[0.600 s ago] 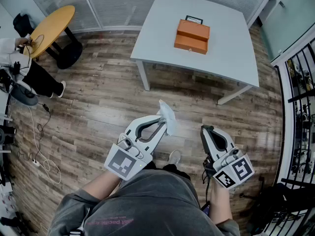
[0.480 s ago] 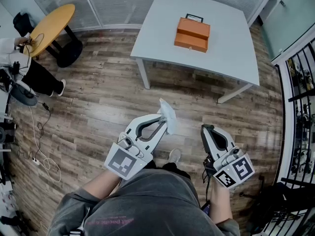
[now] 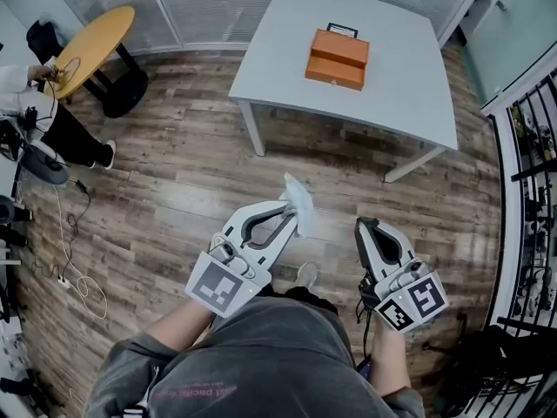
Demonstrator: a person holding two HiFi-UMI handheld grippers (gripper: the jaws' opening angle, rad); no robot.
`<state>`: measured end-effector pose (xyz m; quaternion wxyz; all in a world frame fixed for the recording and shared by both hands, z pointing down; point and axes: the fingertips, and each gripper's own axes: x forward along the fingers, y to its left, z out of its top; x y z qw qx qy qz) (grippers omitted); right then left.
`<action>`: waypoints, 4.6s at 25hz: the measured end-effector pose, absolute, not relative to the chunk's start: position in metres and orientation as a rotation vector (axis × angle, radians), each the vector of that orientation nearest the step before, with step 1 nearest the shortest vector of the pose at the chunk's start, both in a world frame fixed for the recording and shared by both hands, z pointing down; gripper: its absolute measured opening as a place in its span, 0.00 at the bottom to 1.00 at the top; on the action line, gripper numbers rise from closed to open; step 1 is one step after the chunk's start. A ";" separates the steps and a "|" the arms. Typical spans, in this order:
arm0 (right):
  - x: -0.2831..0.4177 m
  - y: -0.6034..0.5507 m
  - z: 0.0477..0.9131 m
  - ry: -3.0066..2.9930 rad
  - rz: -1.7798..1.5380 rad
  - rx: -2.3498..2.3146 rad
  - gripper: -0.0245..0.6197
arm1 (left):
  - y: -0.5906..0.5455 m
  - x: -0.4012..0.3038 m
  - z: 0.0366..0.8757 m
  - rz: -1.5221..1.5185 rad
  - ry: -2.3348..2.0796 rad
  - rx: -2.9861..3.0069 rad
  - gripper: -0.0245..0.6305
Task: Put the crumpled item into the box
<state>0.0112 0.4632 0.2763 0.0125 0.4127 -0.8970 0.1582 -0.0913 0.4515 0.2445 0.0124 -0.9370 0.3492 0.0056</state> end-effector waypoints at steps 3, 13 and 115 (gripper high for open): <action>0.022 0.464 0.277 -2.812 0.507 1.263 0.04 | 0.452 -0.080 0.242 0.021 1.104 -2.905 0.11; 0.068 0.470 0.283 -2.862 0.534 1.164 0.04 | 0.461 -0.026 0.246 -0.025 1.145 -2.866 0.11; 0.026 0.011 0.335 -2.787 0.734 1.125 0.04 | -0.007 -0.038 0.305 -0.173 1.078 -2.987 0.11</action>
